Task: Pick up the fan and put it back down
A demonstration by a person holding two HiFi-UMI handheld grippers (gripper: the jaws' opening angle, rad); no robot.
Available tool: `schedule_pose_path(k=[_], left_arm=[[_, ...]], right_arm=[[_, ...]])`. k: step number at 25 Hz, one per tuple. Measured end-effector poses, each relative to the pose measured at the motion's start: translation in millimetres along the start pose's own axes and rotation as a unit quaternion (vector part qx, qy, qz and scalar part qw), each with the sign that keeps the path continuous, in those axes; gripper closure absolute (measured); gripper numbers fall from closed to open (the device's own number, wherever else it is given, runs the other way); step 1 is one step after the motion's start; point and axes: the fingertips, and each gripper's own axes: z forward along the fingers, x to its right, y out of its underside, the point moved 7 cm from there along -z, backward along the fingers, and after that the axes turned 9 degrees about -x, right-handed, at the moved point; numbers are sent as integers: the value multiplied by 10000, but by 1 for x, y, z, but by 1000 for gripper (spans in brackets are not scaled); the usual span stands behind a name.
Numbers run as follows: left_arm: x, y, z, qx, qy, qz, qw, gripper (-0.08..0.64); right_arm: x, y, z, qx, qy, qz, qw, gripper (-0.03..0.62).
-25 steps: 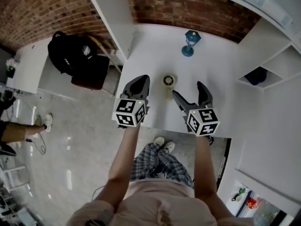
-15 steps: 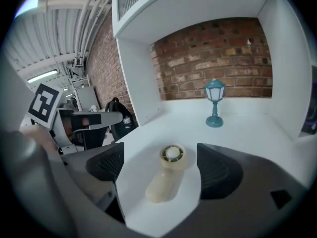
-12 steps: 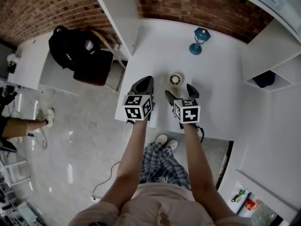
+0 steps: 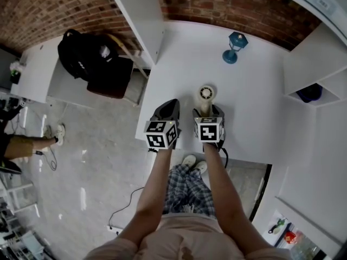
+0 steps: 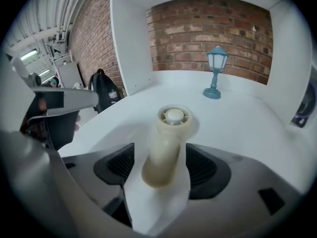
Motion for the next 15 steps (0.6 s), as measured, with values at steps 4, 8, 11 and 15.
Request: schedule_pose_path(k=[4, 8, 11, 15], left_arm=[[-3, 1, -1, -31, 23, -15, 10000, 531], [-1, 4, -4, -77, 61, -21, 9999, 531], [-1, 4, -5, -67, 73, -22, 9999, 531], [-3, 3, -7, -70, 84, -38, 9999, 532]], right_arm=[[-1, 4, 5, -75, 56, 126, 9999, 293], [3, 11, 7, -205, 106, 310, 9993, 315], [5, 13, 8, -249, 268, 305, 9989, 345], [1, 9, 5, -224, 329, 228, 9989, 376]])
